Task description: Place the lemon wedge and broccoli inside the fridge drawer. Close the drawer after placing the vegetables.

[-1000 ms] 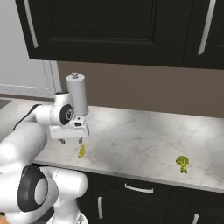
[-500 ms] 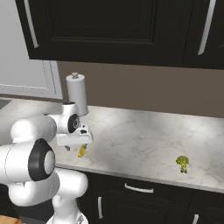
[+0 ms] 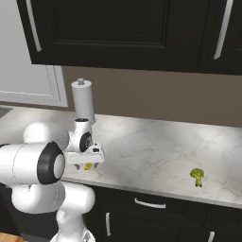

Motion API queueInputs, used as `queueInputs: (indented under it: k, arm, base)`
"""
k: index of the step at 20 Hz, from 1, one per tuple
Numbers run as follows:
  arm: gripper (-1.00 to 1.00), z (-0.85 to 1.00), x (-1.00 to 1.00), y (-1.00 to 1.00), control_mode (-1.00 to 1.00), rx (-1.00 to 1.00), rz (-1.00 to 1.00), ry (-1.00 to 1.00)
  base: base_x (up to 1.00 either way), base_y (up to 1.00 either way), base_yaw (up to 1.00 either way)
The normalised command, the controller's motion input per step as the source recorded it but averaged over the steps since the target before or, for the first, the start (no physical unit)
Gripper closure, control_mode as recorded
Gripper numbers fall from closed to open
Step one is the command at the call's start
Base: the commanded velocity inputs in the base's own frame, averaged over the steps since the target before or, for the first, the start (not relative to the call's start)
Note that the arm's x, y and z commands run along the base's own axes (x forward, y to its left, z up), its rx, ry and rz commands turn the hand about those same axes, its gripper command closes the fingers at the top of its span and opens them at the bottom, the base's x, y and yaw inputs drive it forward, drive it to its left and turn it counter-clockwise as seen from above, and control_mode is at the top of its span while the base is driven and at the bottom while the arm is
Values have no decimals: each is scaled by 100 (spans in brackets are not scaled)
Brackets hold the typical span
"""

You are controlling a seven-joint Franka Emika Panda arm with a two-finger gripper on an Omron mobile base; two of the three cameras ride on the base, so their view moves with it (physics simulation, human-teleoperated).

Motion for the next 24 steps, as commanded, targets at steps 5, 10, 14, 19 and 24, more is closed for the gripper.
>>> queueInputs:
  k: [5, 10, 14, 19, 24]
  arm:
    - [100, -35, 3, 0, -100, 3, 4, 0]
    - [100, -28, -17, 5, -100, 0, 1, 0]
    - [100, 3, -2, 8, -100, 0, 0, -4]
    - [100, 76, -6, 13, -100, -3, 0, -20]
    - [100, 100, -41, 12, -100, 0, -2, -24]
  base:
    - [0, 0, 0]
    - [0, 0, 0]
    - [0, 0, 0]
    - [0, 0, 0]
    - [0, 0, 0]
